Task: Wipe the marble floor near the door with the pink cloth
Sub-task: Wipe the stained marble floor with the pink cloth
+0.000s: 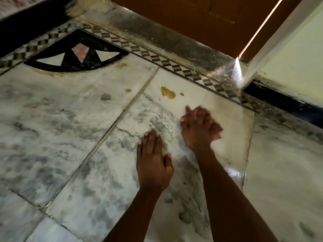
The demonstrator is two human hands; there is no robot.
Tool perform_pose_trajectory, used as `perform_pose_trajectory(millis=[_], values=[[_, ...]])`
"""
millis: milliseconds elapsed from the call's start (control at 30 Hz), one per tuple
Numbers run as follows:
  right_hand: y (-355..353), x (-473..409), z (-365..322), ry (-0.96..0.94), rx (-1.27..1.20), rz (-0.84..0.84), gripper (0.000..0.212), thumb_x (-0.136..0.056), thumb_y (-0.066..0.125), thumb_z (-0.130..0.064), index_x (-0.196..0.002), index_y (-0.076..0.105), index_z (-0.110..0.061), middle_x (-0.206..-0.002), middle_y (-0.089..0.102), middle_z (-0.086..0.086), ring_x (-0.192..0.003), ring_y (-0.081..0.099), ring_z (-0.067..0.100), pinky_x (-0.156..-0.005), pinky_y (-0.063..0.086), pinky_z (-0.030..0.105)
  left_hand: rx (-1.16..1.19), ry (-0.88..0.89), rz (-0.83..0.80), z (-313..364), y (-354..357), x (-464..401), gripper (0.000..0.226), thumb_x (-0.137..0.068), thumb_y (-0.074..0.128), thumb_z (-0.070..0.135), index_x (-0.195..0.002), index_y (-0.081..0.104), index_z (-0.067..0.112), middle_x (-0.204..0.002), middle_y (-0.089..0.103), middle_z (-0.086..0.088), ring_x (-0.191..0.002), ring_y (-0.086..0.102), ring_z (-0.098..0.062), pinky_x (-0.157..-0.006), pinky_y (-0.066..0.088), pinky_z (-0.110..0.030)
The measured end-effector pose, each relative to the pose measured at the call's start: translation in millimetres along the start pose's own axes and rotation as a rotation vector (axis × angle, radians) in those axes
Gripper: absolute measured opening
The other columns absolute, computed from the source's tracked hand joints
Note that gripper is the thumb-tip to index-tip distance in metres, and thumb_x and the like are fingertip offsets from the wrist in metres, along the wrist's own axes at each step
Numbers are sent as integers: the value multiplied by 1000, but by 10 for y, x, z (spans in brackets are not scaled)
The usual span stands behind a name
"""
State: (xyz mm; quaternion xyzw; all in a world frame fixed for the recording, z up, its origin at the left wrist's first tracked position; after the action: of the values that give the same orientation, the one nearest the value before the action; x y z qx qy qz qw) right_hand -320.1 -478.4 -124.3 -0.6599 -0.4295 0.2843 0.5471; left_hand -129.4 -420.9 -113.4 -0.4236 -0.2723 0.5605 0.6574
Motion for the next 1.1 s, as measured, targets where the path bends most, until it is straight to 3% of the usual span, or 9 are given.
perform_pose_trajectory(millis=[133,267,367,500,667,800,933,1033,1100], values=[[68,827,-89,-300,44,-29,59,-109,17,-60,-167,14,-51,-181,5,-1,-167,-2,22,-134,0,53,65,139,-10,-351,-396,5,67,-91,49,26,-154,54,3,-172,38,-12,-158,40,-27,-121,46,-48],[15,524,212,-40,40,-50,65,-105,7,-63,-169,7,-48,-181,0,4,-167,-4,28,-131,4,64,-181,30,71,-1197,-787,-364,63,-96,50,37,-151,59,6,-166,46,-19,-149,51,-38,-114,49,-53],[150,-15,-392,37,-10,-2,70,-103,8,-62,-170,13,-43,-180,2,15,-165,-1,45,-126,5,74,-250,-59,119,-1561,-877,-545,62,-102,40,43,-157,52,16,-171,38,-16,-156,41,-37,-120,38,-54],[338,312,-1187,-320,52,-27,64,-106,7,-62,-169,6,-48,-179,-13,5,-165,-15,35,-129,-9,64,-232,-97,134,-1574,-817,-570,61,-101,43,40,-157,53,18,-171,39,-13,-156,41,-34,-122,35,-53],[237,868,-801,-411,83,-39,59,-109,23,-59,-168,18,-49,-181,8,-1,-167,9,28,-130,15,62,-250,-140,114,-1562,-903,-567,61,-102,45,42,-158,51,21,-173,36,-11,-159,37,-34,-124,31,-56],[332,139,-1094,-83,28,15,64,-106,13,-64,-168,15,-48,-181,0,7,-166,-6,38,-128,-1,71,-273,-176,100,-1574,-852,-584,62,-103,43,43,-163,44,25,-176,29,-9,-163,29,-33,-127,23,-62],[490,433,-1742,-403,103,-95,62,-108,15,-63,-168,9,-51,-180,-11,3,-164,-20,35,-120,-30,60,-253,-187,60,-1582,-896,-599,61,-103,40,38,-162,45,24,-177,28,-8,-163,30,-31,-127,24,-61],[370,1031,-1518,-550,94,-150,58,-109,13,-64,-166,14,-54,-179,-10,-6,-166,-17,22,-131,-9,61,-192,-207,40,-1550,-1036,-582,62,-101,38,35,-160,49,20,-175,31,-8,-162,33,-31,-128,26,-61],[332,950,-1244,-384,66,-181,61,-106,10,-67,-166,10,-52,-179,-10,-6,-167,-12,25,-131,-1,64,-150,-177,15,-1564,-1107,-564,67,-95,39,36,-157,52,16,-173,37,-10,-159,38,-33,-126,30,-60]])
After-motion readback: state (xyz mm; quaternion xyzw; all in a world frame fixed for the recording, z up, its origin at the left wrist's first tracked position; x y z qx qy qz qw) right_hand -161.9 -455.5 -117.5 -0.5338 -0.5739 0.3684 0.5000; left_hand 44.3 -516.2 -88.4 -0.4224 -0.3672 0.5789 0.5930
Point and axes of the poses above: each hand's wrist, its own x-axis away from the middle knuckle, its own y-axis out of the palm, z = x × y, the point moved 5 cm from there along -x, towards the middle knuckle
